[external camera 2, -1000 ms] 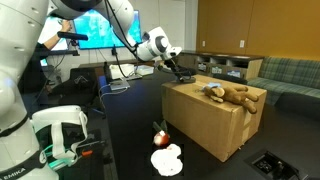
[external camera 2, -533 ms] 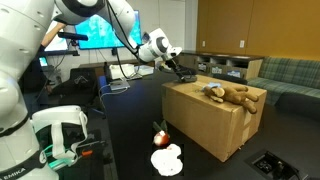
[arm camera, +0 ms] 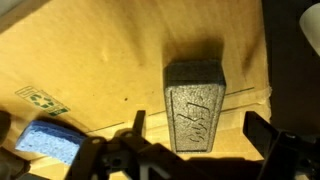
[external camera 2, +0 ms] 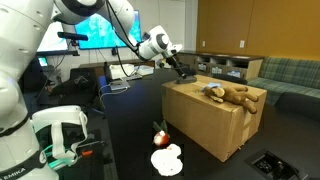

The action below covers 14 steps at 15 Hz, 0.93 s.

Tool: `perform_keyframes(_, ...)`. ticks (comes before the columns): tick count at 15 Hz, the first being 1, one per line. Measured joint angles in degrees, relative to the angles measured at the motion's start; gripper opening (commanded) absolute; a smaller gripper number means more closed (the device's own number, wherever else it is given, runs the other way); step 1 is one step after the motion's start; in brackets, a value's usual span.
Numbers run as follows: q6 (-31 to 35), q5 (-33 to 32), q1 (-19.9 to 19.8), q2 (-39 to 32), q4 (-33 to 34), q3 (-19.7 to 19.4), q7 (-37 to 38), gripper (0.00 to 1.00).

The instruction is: Pick up all the objects from the box and put them on the table, then pick up all the the objects on the table and put them on the box

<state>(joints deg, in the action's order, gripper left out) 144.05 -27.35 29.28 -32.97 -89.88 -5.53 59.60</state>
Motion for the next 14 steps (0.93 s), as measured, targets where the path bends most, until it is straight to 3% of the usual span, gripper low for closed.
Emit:
perform_keyframes(6,-9.72,2.06,-1.76,3.48,-1.15,2.83,-6.94,1.0)
perform_keyframes(14,-21.06,7.38,-11.27,23.57,-19.76,5.66,-20.14,1.0)
